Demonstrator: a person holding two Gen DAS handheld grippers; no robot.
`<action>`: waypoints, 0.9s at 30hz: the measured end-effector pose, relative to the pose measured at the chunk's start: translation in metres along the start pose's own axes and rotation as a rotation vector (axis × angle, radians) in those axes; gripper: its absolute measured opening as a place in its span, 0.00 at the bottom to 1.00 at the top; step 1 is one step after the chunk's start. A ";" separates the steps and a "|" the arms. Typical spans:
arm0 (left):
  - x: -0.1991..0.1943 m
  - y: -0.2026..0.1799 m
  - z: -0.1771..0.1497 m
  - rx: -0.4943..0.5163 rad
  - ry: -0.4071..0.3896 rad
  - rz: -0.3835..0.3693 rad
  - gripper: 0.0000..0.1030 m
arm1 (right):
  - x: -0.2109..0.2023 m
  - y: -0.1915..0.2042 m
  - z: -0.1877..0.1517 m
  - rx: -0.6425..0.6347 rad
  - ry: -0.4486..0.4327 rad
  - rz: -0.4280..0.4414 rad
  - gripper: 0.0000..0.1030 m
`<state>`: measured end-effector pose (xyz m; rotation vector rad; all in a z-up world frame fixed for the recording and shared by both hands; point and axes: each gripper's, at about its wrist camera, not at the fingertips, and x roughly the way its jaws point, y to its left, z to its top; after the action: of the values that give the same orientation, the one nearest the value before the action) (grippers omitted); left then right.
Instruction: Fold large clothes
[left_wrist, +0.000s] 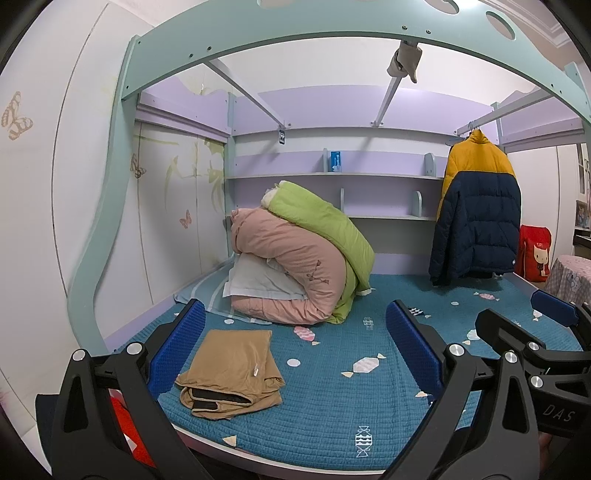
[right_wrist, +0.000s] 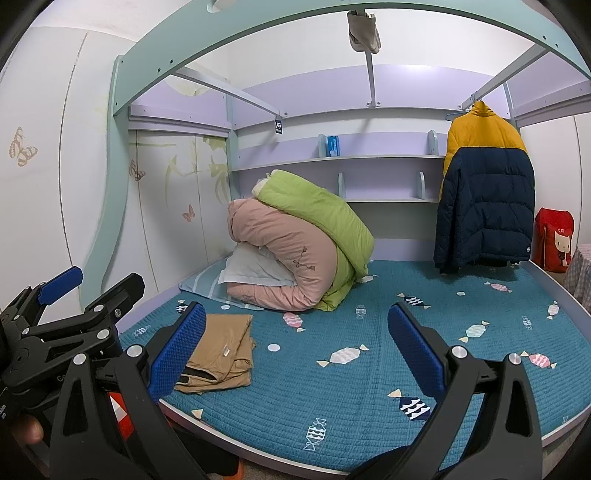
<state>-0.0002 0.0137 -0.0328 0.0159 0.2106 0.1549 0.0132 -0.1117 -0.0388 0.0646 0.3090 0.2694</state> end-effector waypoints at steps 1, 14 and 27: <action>0.002 0.000 -0.002 0.000 0.002 -0.001 0.95 | 0.001 0.000 -0.001 0.001 0.002 -0.001 0.93; 0.026 0.006 -0.012 0.002 0.028 -0.005 0.95 | 0.026 0.006 -0.004 0.003 0.038 -0.016 0.93; 0.076 0.022 -0.021 -0.018 0.084 -0.001 0.95 | 0.076 0.013 -0.007 0.006 0.107 -0.028 0.93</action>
<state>0.0654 0.0477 -0.0681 -0.0090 0.2934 0.1569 0.0775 -0.0785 -0.0659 0.0520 0.4164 0.2451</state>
